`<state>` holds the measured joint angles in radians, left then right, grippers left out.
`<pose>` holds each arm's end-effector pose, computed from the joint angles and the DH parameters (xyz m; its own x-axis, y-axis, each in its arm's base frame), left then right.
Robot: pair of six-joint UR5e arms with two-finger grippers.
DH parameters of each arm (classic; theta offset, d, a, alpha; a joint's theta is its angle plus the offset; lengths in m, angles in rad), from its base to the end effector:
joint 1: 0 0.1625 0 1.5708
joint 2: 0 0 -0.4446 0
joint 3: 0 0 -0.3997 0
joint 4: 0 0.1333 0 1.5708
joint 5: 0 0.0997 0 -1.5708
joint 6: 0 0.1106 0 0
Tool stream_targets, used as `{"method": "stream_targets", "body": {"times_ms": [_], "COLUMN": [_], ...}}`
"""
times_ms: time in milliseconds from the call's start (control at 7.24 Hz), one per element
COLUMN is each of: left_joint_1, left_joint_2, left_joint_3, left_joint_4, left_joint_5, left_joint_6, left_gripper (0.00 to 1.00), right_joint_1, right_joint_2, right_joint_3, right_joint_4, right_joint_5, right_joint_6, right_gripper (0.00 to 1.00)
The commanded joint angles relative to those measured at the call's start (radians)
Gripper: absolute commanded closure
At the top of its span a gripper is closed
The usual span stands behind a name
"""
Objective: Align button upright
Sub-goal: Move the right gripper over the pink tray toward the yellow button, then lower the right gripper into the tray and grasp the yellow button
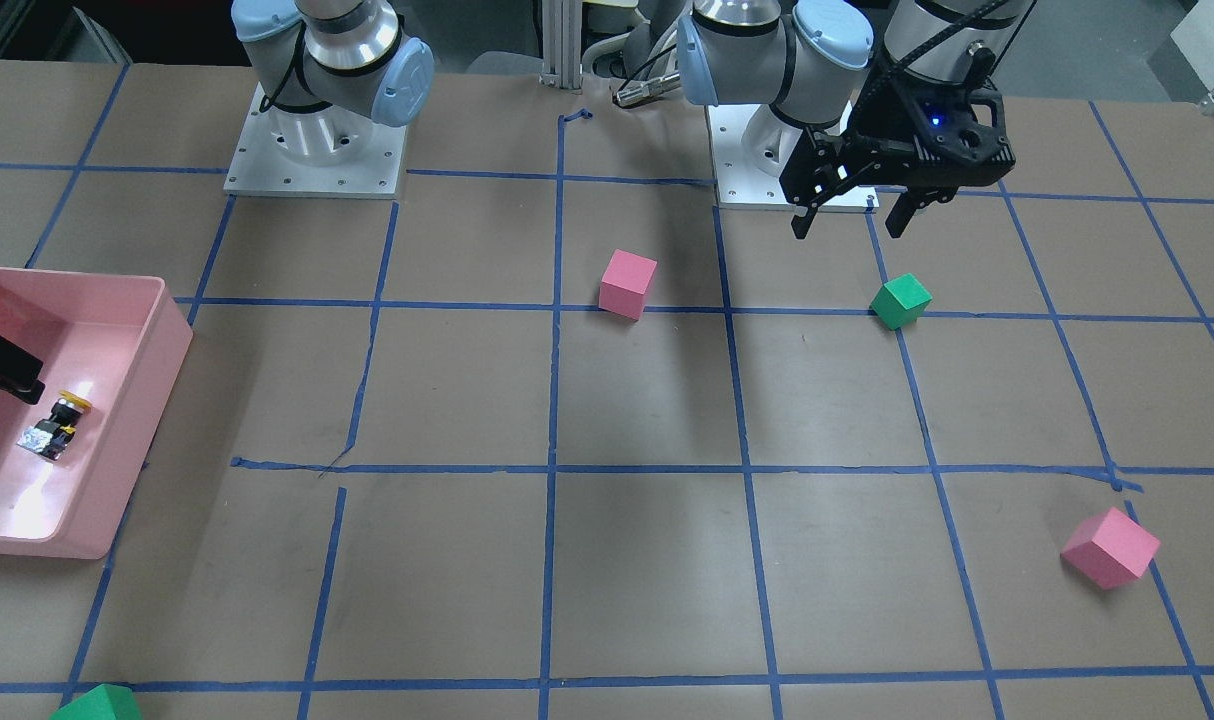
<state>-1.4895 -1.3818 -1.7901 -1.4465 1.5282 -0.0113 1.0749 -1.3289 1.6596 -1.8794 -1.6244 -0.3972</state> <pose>-0.1030 -0.4354 0.4864 -0.9951 -0.0884 0.0434 -0.0921 0.9914 -0.0934 -0.1648 -0.5723 0.3518 -0.9944 0.0970 0.0408 0.0987 0.9943 0.0411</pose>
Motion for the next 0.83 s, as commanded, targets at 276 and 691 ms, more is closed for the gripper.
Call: {"method": "stream_targets", "body": {"times_ms": [276,691], "left_joint_1": [0.0,0.002], "left_joint_2": [0.001,0.003], "left_joint_3": [-0.002,-0.002], "left_joint_4": [-0.002,-0.002], "left_joint_5": [0.003,0.003], "left_joint_6": [0.002,0.002], "left_gripper": [0.0,0.0], "right_joint_1": [-0.027,-0.067], "right_joint_2": [0.072,0.12], "right_joint_3": [0.088,0.112], "right_joint_4": [-0.118,-0.156], "right_joint_5": [-0.057,-0.078], "right_joint_6": [-0.037,-0.035], "right_gripper": [0.0,0.0]}}
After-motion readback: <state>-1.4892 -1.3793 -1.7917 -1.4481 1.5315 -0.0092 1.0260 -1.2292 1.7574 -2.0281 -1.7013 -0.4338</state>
